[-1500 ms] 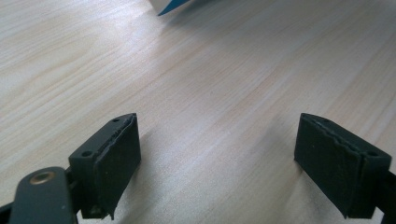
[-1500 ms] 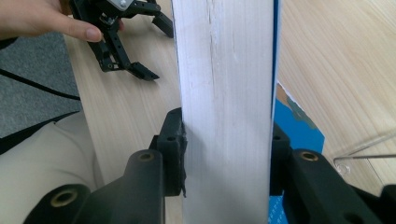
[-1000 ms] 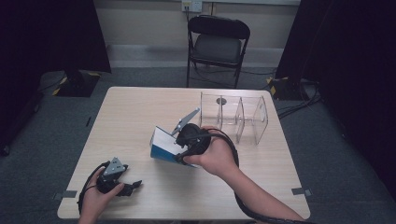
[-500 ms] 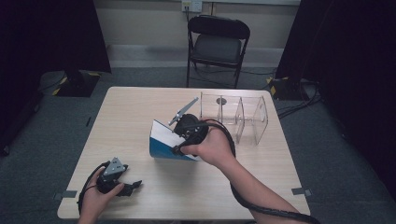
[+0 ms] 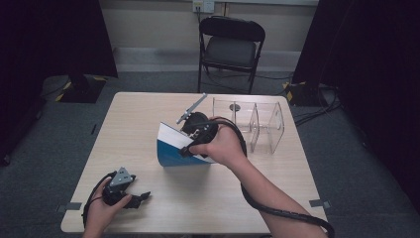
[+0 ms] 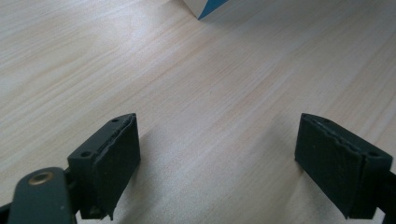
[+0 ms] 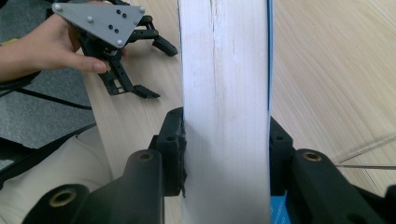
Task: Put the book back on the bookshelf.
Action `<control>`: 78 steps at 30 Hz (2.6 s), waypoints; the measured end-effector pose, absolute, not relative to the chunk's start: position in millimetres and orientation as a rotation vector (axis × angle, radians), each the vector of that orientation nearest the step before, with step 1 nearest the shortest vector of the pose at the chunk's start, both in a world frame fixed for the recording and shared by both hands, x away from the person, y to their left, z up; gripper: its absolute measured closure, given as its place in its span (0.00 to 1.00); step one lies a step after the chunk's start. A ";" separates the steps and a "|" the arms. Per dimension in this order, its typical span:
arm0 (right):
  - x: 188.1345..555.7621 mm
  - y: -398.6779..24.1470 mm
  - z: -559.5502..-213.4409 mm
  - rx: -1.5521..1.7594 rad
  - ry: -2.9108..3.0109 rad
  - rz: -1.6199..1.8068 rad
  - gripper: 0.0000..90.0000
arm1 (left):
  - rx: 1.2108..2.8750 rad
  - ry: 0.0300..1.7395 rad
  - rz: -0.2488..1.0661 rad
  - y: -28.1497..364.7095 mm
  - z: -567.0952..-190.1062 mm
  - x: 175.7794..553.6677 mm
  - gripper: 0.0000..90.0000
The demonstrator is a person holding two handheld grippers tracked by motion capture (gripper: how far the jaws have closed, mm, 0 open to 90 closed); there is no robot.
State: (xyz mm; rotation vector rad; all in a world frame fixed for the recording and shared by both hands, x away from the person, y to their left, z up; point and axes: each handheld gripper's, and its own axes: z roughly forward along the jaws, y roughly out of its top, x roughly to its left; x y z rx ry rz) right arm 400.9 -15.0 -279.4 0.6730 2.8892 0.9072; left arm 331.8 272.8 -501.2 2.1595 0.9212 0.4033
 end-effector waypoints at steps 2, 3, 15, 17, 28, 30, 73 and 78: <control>404.5 -15.4 -278.2 0.674 2.886 0.914 0.67 | 2.157 0.922 0.405 272.5 -501.4 331.6 0.15; 406.4 -15.4 -277.6 0.667 2.883 0.918 0.67 | 2.157 0.922 0.405 272.5 -501.4 331.6 0.15; 421.6 -6.3 -278.9 0.543 2.839 0.886 0.56 | 2.151 0.929 0.394 272.0 -501.7 331.4 0.15; 422.5 -5.8 -278.5 0.491 2.852 0.850 0.63 | 2.151 0.930 0.394 272.0 -501.7 331.4 0.15; 414.4 -2.9 -276.4 0.470 2.868 0.793 0.68 | 2.151 0.928 0.390 272.9 -501.4 331.9 0.15; 413.7 -1.9 -275.3 0.484 2.874 0.781 0.68 | 2.156 0.922 0.399 273.1 -501.2 332.1 0.15; 425.2 -29.9 -285.8 0.518 2.842 0.992 0.48 | 2.169 0.926 0.391 273.6 -500.8 331.1 0.15; 425.8 -39.5 -286.0 0.539 2.829 0.983 0.44 | 2.170 0.925 0.393 273.7 -500.7 331.1 0.15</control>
